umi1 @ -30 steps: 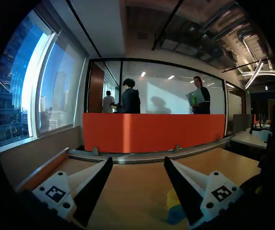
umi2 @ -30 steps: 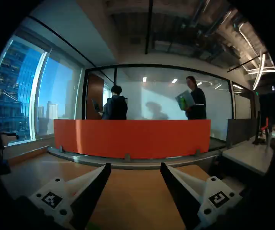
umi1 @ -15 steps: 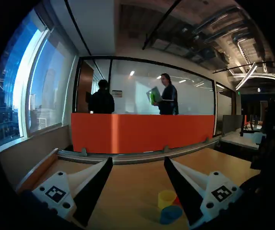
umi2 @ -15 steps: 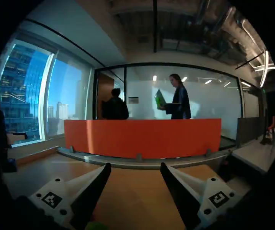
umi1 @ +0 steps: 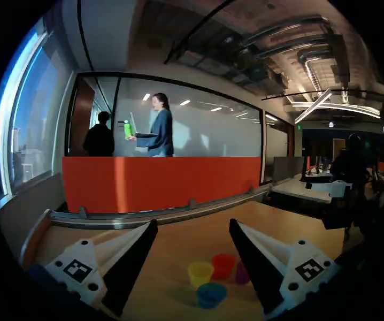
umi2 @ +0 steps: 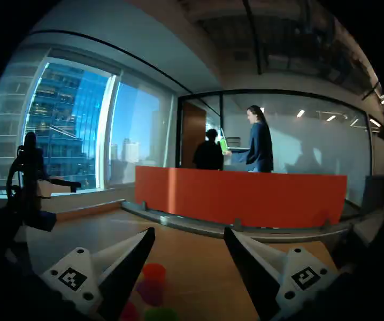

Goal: Pour water

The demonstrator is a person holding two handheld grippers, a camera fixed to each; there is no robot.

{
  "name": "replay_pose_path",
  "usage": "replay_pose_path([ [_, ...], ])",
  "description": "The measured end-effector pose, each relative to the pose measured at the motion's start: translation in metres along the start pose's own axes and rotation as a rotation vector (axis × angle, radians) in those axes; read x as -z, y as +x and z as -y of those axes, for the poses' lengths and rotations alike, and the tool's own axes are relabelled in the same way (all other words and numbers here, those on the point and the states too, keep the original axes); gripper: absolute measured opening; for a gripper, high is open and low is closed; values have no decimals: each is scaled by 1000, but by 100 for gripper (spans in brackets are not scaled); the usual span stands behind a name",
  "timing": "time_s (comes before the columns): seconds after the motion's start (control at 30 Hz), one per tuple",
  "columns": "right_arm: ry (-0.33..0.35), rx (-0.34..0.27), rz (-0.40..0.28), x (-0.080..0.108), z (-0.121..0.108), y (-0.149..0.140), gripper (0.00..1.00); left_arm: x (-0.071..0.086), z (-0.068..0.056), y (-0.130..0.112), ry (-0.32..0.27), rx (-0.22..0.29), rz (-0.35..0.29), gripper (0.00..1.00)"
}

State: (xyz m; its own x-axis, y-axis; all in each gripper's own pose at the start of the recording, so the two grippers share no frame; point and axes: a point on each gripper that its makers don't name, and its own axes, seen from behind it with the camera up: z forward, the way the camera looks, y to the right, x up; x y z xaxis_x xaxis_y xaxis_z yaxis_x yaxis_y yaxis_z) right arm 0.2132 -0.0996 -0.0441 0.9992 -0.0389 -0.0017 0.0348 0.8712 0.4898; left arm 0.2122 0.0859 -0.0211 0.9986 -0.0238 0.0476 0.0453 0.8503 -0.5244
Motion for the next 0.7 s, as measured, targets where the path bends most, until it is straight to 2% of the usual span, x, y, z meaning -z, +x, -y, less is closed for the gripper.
replay_pose_path([
  [0.1, 63, 3, -5, 3, 14, 3, 100, 1, -11, 2, -50, 5, -3, 99],
  [0.3, 115, -2, 3, 7, 26, 2, 100, 3, -22, 5, -103, -13, -9, 100],
  [0.5, 168, -4, 44, 10, 33, -6, 100, 3, -26, -3, -136, -25, 20, 100],
  [0.7, 204, 20, 116, 14, 35, -28, 100, 4, -26, -23, -147, -34, 68, 100],
])
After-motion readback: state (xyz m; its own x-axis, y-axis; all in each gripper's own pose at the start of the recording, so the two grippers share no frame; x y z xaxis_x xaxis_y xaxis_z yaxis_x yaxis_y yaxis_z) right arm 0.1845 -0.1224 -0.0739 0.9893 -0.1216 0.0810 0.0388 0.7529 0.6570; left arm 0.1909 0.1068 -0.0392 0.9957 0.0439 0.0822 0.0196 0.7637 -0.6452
